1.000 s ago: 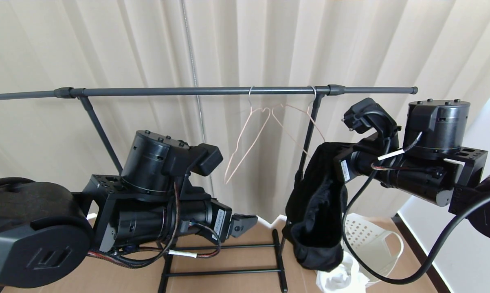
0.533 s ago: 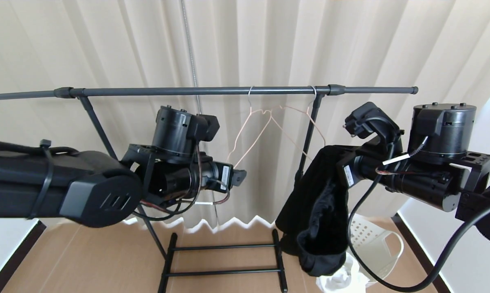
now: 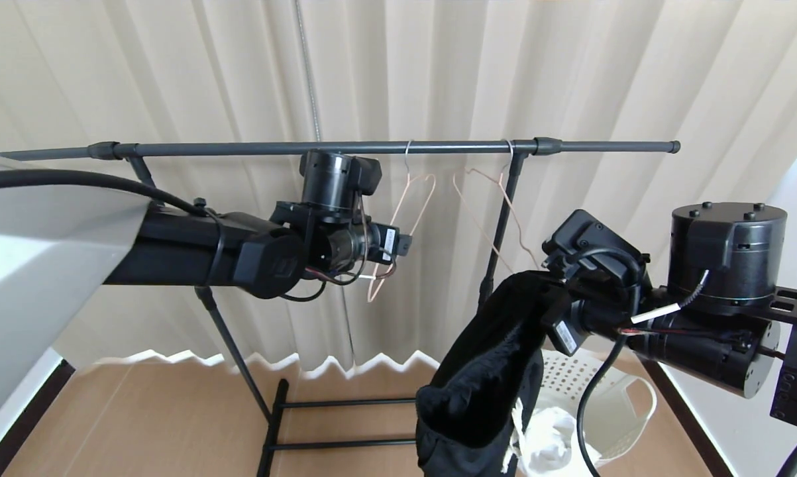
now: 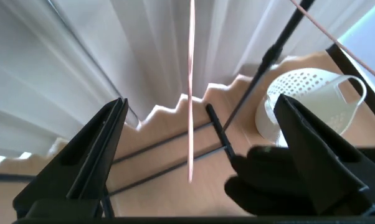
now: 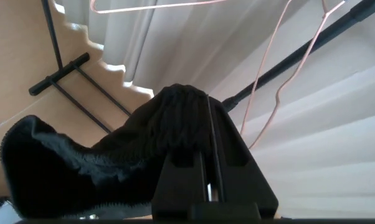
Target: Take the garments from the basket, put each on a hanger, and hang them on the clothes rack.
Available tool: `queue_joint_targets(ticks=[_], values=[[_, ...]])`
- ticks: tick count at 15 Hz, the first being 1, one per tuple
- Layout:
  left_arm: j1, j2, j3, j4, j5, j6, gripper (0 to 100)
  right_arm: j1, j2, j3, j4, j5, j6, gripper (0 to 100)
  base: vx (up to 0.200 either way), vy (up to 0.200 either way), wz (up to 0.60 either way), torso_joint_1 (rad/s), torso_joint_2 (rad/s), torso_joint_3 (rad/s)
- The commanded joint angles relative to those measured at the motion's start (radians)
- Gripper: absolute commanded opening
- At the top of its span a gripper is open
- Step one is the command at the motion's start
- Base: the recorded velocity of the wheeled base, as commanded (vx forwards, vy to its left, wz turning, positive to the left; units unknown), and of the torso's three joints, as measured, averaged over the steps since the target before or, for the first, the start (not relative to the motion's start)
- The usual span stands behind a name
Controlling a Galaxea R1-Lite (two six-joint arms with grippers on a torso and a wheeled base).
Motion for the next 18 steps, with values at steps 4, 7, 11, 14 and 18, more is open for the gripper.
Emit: queue_joint_targets(ticks=[4,7,11,14,18], values=[[-0.006,0.192,-0.207,0.002,0.045,0.052,100,0.008,-0.015,0.005,-0.001,0.002,-0.003,0,0.0,0.0,0.0,0.0,0.0,0.0],[-0.003,0.267,-0.298,0.004,0.082,0.086,100,0.009,-0.012,0.005,-0.001,0.002,-0.021,0,0.0,0.0,0.0,0.0,0.0,0.0],[-0.002,0.394,-0.479,0.024,0.136,0.091,100,0.008,-0.006,0.005,-0.001,0.002,-0.024,0,0.0,0.0,0.0,0.0,0.0,0.0],[-0.002,0.416,-0.488,0.036,0.148,0.092,100,0.008,-0.007,0.005,-0.001,0.002,-0.023,0,0.0,0.0,0.0,0.0,0.0,0.0],[0.0,0.42,-0.488,0.035,0.151,0.092,0,0.008,-0.003,0.005,-0.001,0.002,-0.023,0,0.0,0.0,0.0,0.0,0.0,0.0]])
